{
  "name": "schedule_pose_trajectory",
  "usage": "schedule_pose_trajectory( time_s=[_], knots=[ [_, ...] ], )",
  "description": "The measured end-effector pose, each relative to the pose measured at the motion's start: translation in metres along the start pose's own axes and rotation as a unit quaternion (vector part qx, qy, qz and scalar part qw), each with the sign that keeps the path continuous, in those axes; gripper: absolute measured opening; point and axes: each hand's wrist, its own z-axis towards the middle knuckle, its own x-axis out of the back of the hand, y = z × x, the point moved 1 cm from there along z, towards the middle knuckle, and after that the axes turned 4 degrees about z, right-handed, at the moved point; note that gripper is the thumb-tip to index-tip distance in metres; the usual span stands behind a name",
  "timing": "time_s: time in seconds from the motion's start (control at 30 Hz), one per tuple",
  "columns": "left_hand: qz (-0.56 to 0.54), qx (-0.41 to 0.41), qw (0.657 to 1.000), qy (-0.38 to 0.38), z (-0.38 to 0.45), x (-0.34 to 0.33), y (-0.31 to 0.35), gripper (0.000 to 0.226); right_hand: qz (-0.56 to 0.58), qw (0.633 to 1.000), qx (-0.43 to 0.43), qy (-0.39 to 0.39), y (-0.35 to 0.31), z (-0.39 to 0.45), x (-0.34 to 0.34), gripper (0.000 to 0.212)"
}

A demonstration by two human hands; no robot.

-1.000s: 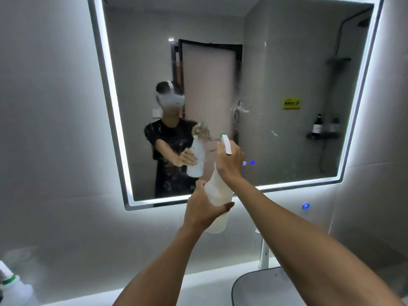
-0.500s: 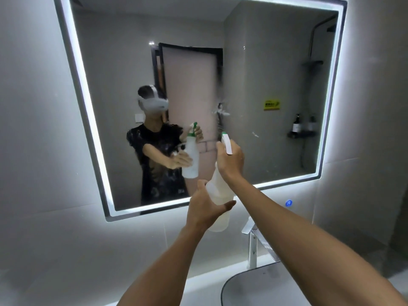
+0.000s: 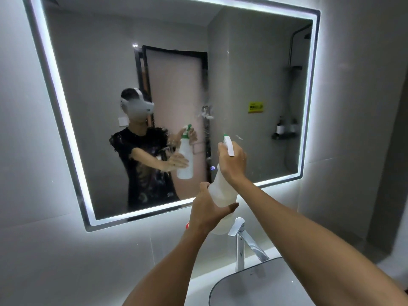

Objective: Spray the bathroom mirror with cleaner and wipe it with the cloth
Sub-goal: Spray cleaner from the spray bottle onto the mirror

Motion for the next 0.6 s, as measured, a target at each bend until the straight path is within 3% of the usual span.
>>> schedule_pose_trajectory(
  time_s=[0.37, 0.6],
  knots=[
    [-0.003, -0.007, 1.0, -0.007, -0.002, -0.01, 0.004, 0.082, -0.061, 0.998, 0.016, 0.012, 0.002, 0.003, 0.006, 0.039],
    [-0.03, 0.0, 1.0, -0.009, 0.002, -0.021, 0.022, 0.079, -0.03, 0.999, 0.012, 0.034, 0.005, 0.015, 0.019, 0.041]
  ],
)
